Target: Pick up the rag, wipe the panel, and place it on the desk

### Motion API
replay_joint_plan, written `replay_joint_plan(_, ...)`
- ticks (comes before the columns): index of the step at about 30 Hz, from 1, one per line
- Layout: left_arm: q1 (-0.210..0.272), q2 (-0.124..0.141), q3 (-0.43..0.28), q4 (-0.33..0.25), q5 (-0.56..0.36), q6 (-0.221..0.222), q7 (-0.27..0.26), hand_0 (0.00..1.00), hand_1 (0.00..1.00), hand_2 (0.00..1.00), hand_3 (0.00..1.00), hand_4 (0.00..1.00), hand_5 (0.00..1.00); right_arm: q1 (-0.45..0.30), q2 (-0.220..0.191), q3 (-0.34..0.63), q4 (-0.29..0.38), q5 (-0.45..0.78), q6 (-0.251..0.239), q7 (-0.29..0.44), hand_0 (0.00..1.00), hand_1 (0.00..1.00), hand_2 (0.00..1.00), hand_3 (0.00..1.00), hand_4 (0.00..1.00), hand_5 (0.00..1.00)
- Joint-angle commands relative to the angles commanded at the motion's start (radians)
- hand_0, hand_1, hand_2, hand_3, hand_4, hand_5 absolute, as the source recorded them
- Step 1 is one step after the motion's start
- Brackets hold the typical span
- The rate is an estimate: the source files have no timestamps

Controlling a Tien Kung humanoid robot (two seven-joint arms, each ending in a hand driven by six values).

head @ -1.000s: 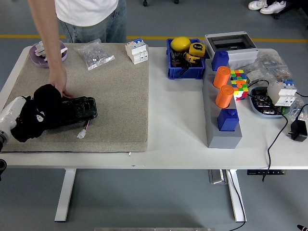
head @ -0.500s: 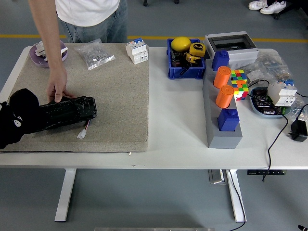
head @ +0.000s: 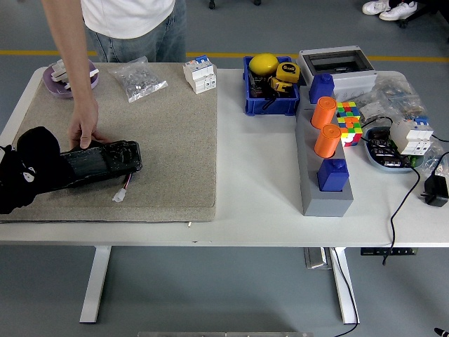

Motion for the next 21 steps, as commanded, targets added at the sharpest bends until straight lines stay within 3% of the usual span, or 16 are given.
replay_joint_plan(21, -0.146, -0.056, 0.204, 0.000, 0.002, -0.002, 0.018, 0.243, 0.247, 0.606, 0.516, 0.073, 0.002, 0.007, -0.002, -0.004, 0.000, 0.003, 0.001, 0.001, 0.762, 0.701, 0.728, 0.703, 0.998, 0.633)
